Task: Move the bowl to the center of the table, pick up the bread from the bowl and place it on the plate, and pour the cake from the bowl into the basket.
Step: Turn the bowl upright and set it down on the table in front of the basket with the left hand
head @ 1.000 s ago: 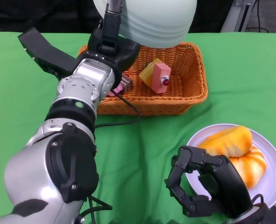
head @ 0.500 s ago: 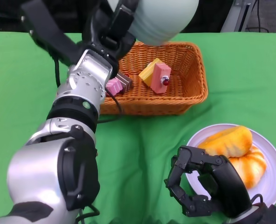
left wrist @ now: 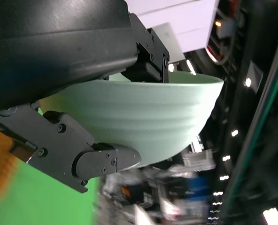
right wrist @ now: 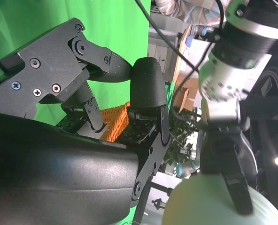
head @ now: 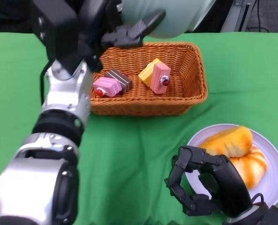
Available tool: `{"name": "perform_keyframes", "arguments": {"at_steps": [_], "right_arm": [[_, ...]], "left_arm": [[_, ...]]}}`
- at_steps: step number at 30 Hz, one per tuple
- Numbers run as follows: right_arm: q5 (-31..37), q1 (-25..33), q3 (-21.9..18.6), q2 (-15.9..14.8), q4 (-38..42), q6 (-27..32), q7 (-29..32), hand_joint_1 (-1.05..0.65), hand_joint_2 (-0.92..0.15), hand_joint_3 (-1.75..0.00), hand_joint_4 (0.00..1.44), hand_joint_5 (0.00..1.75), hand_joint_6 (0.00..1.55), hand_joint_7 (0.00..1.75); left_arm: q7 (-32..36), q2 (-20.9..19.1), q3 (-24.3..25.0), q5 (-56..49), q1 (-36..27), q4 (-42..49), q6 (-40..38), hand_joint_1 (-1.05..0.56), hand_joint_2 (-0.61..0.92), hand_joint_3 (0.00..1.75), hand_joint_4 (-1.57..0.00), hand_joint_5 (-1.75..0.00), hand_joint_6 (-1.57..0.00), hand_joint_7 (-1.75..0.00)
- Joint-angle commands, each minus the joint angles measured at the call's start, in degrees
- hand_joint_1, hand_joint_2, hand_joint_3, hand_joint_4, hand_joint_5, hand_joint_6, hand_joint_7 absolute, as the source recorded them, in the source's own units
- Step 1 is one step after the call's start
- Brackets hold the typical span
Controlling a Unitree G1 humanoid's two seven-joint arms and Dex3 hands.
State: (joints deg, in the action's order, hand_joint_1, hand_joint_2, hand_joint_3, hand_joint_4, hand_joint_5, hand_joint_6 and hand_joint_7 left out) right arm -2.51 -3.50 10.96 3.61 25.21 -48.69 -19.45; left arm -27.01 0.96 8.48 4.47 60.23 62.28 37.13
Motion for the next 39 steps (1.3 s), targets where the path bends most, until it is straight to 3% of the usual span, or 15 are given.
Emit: {"name": "perform_keyframes", "arguments": {"at_steps": [1, 4, 7, 10, 13, 21, 27, 32, 36, 39], "right_arm": [[-0.68, -0.46, -0.35, -0.19, 0.52, -0.85, 0.13, -0.23, -0.52, -0.98, 0.89, 1.62, 0.82, 1.43], [-0.61, -0.59, -0.55, -0.37, 0.56, -1.01, 0.19, -0.22, -0.48, -1.04, 0.90, 1.62, 0.82, 1.43], [-1.25, -0.47, -0.59, -0.48, 0.26, -0.40, -0.28, -0.23, -0.48, -1.04, 0.90, 1.62, 0.83, 1.43], [-1.19, -0.57, -0.72, -0.51, 0.66, -1.02, -0.39, -0.22, -0.48, -1.04, 0.90, 1.62, 0.82, 1.42], [-1.60, -0.52, -0.78, -0.43, 0.69, -0.63, -0.58, -0.20, -0.48, -1.05, 0.90, 1.63, 0.82, 1.42], [-1.79, -0.85, -0.85, -0.45, 0.14, 0.25, -0.80, -0.20, -0.47, -1.08, 0.89, 1.64, 0.82, 1.42], [-1.56, -1.66, -1.32, -0.41, -0.26, 2.30, -0.34, -0.22, -0.45, -1.11, 0.89, 1.64, 0.82, 1.43], [-1.65, -2.25, -1.48, -0.84, -0.96, 3.82, -0.74, -0.22, -0.48, -1.07, 0.87, 1.65, 0.80, 1.45], [-1.58, -2.44, -1.66, -0.95, -1.44, 4.09, -0.59, -0.21, -0.48, -1.08, 0.86, 1.65, 0.78, 1.46], [-1.62, -2.55, -1.89, -1.11, -1.85, 4.48, -0.49, -0.21, -0.49, -1.07, 0.86, 1.65, 0.78, 1.45]], "left_arm": [[4.05, -4.11, -1.95, -4.24, -1.76, -0.88, 8.33, -0.24, 0.79, 0.76, -0.78, -1.75, -0.71, -1.44], [12.60, -7.55, -4.72, -12.14, -3.44, -0.75, 15.86, -0.23, 0.81, 0.73, -0.78, -1.75, -0.71, -1.43], [22.87, -10.54, -7.49, -20.64, -4.95, -1.00, 21.35, -0.19, 0.72, 0.88, -0.73, -1.74, -0.70, -1.41], [38.56, -14.50, -11.49, -33.66, -6.41, -2.59, 24.58, -0.17, 0.66, 0.98, -0.69, -1.74, -0.75, -1.28], [51.92, -17.64, -15.29, -43.79, -7.61, -4.06, 24.61, -0.16, 0.68, 0.92, -0.67, -1.74, -0.79, -1.16], [80.94, -24.07, -26.44, -62.33, -8.36, -5.62, 20.74, -0.14, 0.65, 0.90, -0.68, -1.74, -0.73, -1.29], [92.30, -26.56, -33.35, -67.01, -7.94, -3.72, 19.54, -0.13, 0.60, 0.92, -0.72, -1.68, -0.71, -1.30], [97.10, -27.91, -37.60, -68.52, -9.05, -3.67, 18.11, -0.14, 0.62, 0.92, -0.67, -1.72, -0.69, -1.32], [100.13, -28.99, -40.19, -69.24, -10.72, -4.61, 17.47, -0.15, 0.69, 0.79, -0.66, -1.73, -0.70, -1.29], [103.10, -30.02, -41.83, -70.12, -12.89, -6.26, 16.89, -0.12, 0.64, 0.87, -0.66, -1.74, -0.69, -1.32]]}}
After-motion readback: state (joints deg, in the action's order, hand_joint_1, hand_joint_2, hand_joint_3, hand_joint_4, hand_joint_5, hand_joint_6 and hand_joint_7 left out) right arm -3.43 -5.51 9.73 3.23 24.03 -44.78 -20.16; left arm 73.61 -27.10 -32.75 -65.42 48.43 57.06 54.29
